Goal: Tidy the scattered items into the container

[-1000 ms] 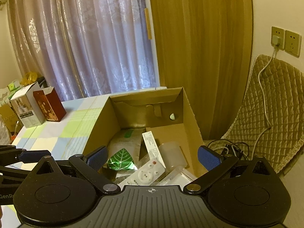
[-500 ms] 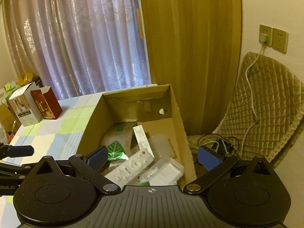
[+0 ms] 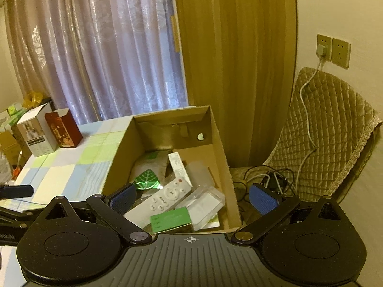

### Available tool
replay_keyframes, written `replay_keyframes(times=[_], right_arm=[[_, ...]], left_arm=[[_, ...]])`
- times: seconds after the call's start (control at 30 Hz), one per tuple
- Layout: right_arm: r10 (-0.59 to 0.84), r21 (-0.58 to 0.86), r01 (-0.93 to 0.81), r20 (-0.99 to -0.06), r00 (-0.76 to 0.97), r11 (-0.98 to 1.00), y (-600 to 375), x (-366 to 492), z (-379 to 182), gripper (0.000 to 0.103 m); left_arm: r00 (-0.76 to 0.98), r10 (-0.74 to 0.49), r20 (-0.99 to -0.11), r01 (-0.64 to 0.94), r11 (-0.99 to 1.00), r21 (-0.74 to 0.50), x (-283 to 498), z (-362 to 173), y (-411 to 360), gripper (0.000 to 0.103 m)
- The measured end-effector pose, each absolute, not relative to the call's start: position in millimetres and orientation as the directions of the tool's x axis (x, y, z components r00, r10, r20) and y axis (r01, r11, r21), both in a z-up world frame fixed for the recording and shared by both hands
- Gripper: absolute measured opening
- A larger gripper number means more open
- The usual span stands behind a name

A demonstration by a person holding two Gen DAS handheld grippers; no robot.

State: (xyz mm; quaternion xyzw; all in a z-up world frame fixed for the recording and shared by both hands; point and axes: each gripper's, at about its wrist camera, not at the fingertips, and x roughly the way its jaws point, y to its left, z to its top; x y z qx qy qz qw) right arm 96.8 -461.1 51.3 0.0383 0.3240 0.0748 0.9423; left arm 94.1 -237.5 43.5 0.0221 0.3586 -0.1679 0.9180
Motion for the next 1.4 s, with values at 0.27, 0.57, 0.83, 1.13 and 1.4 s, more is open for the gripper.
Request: replay_keyframes(times=[0.27, 0.57, 0.83, 1.13, 1.4], right_arm=[[0.188, 0.104, -0.158, -0.610, 0.770, 0.982, -442, 74, 63, 0.103], [0.186, 0.113, -0.148, -0.619, 0.763, 0.983, -439, 47, 69, 0.103], [0.179, 0.146, -0.111, -0.640, 0.747, 0.983, -444, 11, 65, 0.103], [0.172, 0.181, -0.069, -0.648, 0.742, 0.981, -452, -22, 70, 0.103], [0.174, 0.213, -0.041, -0.652, 0.738, 0.976, -442, -47, 74, 0.103]], left_arm=[[0.688, -0.288, -0.666, 0.311, 0.946, -0.089, 69, 52, -231, 0.102], [0.697, -0.261, -0.668, 0.285, 0.956, -0.077, 43, 60, -230, 0.102], [0.677, -0.267, -0.686, 0.278, 0.956, -0.097, 10, 62, -230, 0.102], [0.659, -0.297, -0.691, 0.282, 0.949, -0.139, -17, 66, -227, 0.102], [0.667, -0.306, -0.679, 0.282, 0.948, -0.150, -33, 77, -220, 0.102]])
